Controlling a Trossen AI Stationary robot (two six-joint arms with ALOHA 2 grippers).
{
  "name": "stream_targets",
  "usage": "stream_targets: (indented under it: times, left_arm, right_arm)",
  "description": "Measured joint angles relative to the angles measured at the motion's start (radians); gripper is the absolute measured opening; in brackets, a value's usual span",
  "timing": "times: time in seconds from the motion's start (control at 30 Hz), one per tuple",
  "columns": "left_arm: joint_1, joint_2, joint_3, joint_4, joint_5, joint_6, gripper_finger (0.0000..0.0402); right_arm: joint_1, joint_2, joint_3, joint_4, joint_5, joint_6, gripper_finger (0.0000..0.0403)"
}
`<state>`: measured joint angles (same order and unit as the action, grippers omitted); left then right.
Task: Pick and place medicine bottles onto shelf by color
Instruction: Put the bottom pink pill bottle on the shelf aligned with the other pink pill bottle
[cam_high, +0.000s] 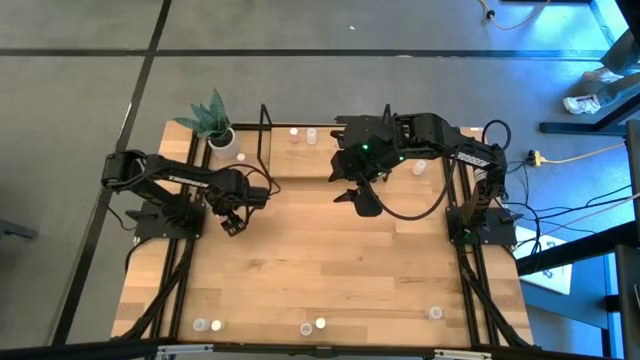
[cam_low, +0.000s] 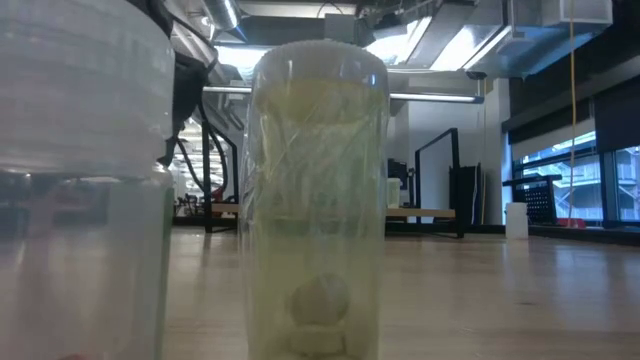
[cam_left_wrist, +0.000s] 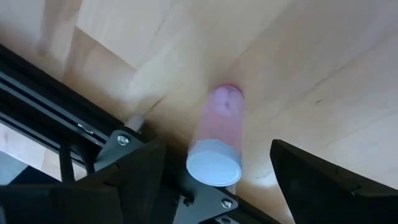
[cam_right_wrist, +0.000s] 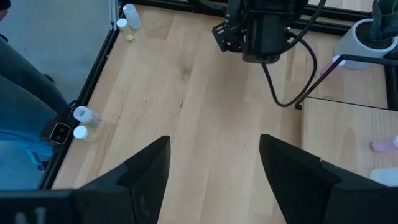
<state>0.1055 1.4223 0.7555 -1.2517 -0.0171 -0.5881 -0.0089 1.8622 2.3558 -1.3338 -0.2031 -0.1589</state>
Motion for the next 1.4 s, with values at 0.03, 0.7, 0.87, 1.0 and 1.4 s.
stream_targets:
  times: [0.03,0.7,0.87,1.0,1.4]
  left_arm:
    - [0.0,0.0,0.0,0.0,0.001,0.003,0.0283]
    - [0.001,0.0,0.0,0.004,0.0,0.02,0.0159]
    - [0.001,0.0,0.0,0.004,0.0,0.023,0.0125]
    - [0.001,0.0,0.0,0.004,0.0,0.024,0.0104]
    - [-0.037,-0.025,0.069,-0.085,0.008,0.047,0.0096]
  right_arm:
    - [0.0,0.0,0.0,0.0,0.0,0.0,0.0249]
    - [0.0,0.0,0.0,0.009,0.0,0.0,0.0249]
    - [0.0,0.0,0.0,0.009,0.0,0.0,0.0249]
    - [0.0,0.0,0.0,0.009,0.0,0.0,0.0249]
    - [0.0,0.0,0.0,0.012,0.0,0.0,0.0249]
